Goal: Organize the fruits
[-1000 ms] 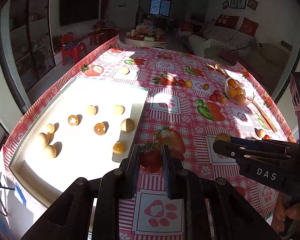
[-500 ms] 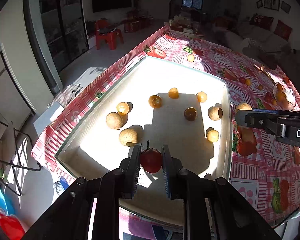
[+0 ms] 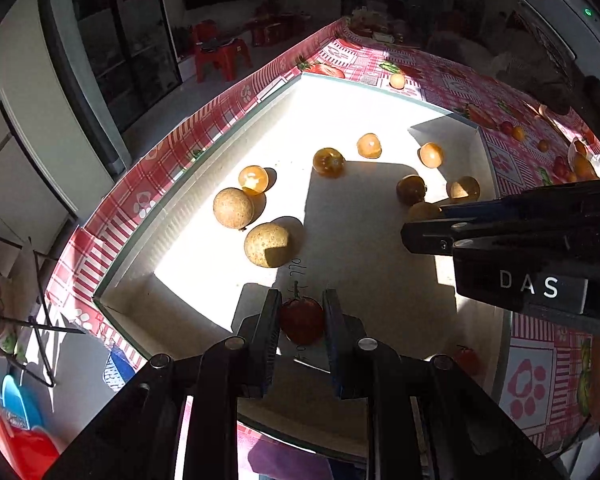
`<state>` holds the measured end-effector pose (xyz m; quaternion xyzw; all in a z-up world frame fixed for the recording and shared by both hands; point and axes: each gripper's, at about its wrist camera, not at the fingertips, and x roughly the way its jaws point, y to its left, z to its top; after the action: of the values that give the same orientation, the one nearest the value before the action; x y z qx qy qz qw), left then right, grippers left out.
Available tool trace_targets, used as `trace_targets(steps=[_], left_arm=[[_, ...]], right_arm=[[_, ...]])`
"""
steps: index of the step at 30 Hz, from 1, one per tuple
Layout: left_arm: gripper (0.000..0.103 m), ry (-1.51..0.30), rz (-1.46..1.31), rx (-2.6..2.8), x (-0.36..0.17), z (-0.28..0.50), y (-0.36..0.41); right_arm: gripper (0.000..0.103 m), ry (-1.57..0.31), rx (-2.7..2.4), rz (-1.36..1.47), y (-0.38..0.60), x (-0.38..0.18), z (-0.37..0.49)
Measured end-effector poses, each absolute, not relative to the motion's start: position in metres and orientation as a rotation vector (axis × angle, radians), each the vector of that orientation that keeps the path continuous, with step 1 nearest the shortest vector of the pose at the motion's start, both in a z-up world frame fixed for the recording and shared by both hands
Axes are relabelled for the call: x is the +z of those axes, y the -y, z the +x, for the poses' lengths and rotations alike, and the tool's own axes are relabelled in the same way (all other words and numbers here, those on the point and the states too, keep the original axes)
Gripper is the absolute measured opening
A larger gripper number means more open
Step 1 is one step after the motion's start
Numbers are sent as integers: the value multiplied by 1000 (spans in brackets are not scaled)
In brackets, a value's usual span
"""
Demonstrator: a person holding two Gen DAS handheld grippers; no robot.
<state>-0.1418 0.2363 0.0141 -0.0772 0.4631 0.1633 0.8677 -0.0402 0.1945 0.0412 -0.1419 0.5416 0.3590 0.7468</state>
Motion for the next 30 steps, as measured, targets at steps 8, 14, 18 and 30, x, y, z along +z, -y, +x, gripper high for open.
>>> trace_targets(steps=[8, 14, 18, 30], left_arm=[[75, -926, -175, 356, 17, -151, -240], [75, -912, -196, 373, 25, -157, -240], [76, -889, -178, 377, 34, -162, -232], [103, -873, -170, 385, 46, -178, -209]], right_arm=[[59, -1187, 779, -354, -205, 39, -38], [71, -1151, 781, -294, -196, 64, -38], [80, -1088, 747, -303, -182, 80, -48], [103, -1059, 632, -242, -138, 93, -68]])
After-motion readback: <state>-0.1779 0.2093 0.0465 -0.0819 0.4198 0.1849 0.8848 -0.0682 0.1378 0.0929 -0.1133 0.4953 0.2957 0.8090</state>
